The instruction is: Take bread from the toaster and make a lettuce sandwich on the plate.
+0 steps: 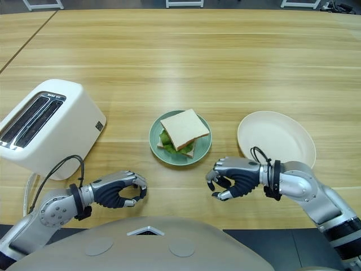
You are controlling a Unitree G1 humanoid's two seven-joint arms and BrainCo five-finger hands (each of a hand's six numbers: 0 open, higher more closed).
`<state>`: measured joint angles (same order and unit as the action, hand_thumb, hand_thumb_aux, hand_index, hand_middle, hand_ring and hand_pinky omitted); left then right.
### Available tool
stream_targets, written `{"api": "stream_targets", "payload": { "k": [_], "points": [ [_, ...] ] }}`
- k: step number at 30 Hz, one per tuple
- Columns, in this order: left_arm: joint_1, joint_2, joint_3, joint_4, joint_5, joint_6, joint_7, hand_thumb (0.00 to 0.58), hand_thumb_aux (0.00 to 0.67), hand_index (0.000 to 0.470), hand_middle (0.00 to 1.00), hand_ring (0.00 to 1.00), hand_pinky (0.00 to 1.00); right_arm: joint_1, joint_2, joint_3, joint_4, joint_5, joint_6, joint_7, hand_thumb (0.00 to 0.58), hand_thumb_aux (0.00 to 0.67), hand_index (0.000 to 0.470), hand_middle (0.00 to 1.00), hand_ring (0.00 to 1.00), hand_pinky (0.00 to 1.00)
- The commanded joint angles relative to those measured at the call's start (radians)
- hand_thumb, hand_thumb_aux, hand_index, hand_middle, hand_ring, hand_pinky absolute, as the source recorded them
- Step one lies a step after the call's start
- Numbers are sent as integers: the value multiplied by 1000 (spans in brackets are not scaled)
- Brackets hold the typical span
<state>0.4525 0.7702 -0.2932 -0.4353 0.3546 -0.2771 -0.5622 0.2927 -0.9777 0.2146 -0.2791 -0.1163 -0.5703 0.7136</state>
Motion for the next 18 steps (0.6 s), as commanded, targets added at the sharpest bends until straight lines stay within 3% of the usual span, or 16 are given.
{"api": "stream_targets", "payload": {
  "k": [1,7,12,18],
  "points": [
    [-101,-58,-93,130,176,8,22,579,646,453,1000,1000,1000,-20,97,66,37,-153,63,-34,580,670,470,1000,1000,1000],
    [-261,-193,-201,334,361,22,130,580,670,470,1000,1000,1000,-163,239,195,293,-525,63,-210,580,670,470,1000,1000,1000],
    [-439,-255,-225,551,437,34,258,580,670,470,1000,1000,1000,-336,357,272,528,-623,75,-341,580,670,470,1000,1000,1000],
    [-693,-316,-253,846,473,17,414,580,670,470,1000,1000,1000,-630,495,306,904,-657,98,-535,580,670,470,1000,1000,1000]
  ]
}}
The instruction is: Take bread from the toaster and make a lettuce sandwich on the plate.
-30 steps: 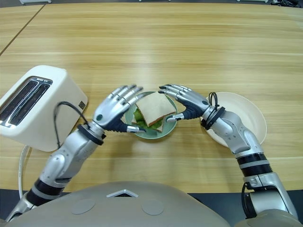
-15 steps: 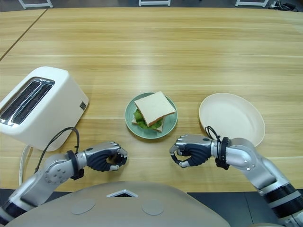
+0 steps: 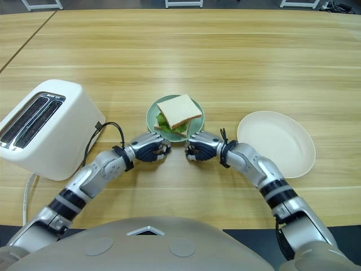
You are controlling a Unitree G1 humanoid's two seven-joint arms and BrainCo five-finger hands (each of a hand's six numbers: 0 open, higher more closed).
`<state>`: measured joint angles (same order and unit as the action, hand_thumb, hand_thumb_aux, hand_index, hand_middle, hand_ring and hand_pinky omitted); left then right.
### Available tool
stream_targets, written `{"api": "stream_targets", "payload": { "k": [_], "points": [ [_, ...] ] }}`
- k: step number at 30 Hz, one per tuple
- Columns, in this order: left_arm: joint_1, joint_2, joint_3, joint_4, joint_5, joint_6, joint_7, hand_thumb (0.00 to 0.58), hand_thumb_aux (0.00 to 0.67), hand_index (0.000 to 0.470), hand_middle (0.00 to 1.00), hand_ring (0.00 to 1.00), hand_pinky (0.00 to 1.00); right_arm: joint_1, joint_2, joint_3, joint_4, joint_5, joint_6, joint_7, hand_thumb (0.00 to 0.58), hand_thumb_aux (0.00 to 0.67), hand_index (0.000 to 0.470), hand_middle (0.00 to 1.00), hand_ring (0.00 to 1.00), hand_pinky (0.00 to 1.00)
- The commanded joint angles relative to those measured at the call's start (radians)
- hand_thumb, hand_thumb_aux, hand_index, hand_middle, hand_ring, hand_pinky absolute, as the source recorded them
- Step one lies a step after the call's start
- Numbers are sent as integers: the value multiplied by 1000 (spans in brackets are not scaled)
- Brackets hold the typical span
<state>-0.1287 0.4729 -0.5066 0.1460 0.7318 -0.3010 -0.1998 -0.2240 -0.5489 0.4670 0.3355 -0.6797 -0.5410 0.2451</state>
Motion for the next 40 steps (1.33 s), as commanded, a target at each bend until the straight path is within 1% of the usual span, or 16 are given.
{"api": "stream_targets", "payload": {
  "k": [1,3,5,6,7,8,9,10,11,12,15,18,26,37,39,40],
  "points": [
    [-160,-34,-46,329,100,26,88,580,670,470,1000,1000,1000,-152,83,55,342,-90,57,-102,580,670,470,1000,1000,1000],
    [-224,-53,-51,417,103,-1,161,580,670,470,1000,1000,1000,-207,102,56,411,-90,35,-174,580,670,470,1000,1000,1000],
    [-214,-46,-42,396,80,-29,193,580,670,470,1000,1000,1000,-216,95,46,394,-73,-1,-211,542,499,350,1000,1000,1000],
    [-194,-35,-38,362,69,-42,200,569,578,405,1000,1000,1000,-207,79,39,364,-62,-21,-222,460,365,256,965,965,965],
    [-156,-19,-26,297,47,-52,195,514,444,311,1000,1000,1000,-181,50,21,302,-42,-42,-222,175,110,77,839,839,839],
    [-111,0,-12,221,27,-56,183,420,318,223,1000,1000,1000,-144,18,-1,228,-16,-55,-214,0,0,0,592,592,592],
    [-37,27,11,99,10,-50,168,62,37,26,835,835,835,-83,-25,-40,109,28,-65,-193,0,0,0,98,98,98],
    [55,54,43,-47,-5,-37,156,0,0,0,710,710,710,-3,-66,-88,-32,97,-71,-164,0,0,0,0,0,0],
    [157,68,81,-195,-37,-20,146,0,0,0,400,400,400,84,-95,-136,-176,197,-69,-132,0,0,0,0,0,0],
    [272,62,123,-346,-111,-11,147,0,0,0,0,0,0,184,-115,-179,-326,334,-58,-107,0,0,0,0,0,0],
    [497,-48,206,-565,-576,-74,195,0,0,0,0,0,0,397,-74,-202,-536,718,-13,-83,0,0,0,0,0,0],
    [523,-84,230,-500,-758,-151,164,0,0,0,0,0,0,409,-24,-175,-478,783,-9,-33,0,0,0,0,0,0],
    [547,-112,246,-465,-865,-204,52,0,0,0,0,0,0,424,9,-193,-436,847,-37,95,0,0,0,0,0,0],
    [458,-147,294,-357,-903,-207,-85,0,0,0,0,0,0,419,90,-270,-392,917,-24,195,0,0,0,0,0,0],
    [450,-155,302,-349,-913,-204,-101,0,0,0,0,0,0,418,99,-277,-397,956,-5,227,0,0,0,71,71,71],
    [444,-158,307,-344,-918,-201,-108,0,0,0,0,0,0,417,103,-282,-401,964,-1,236,0,0,0,59,59,59]
  ]
}}
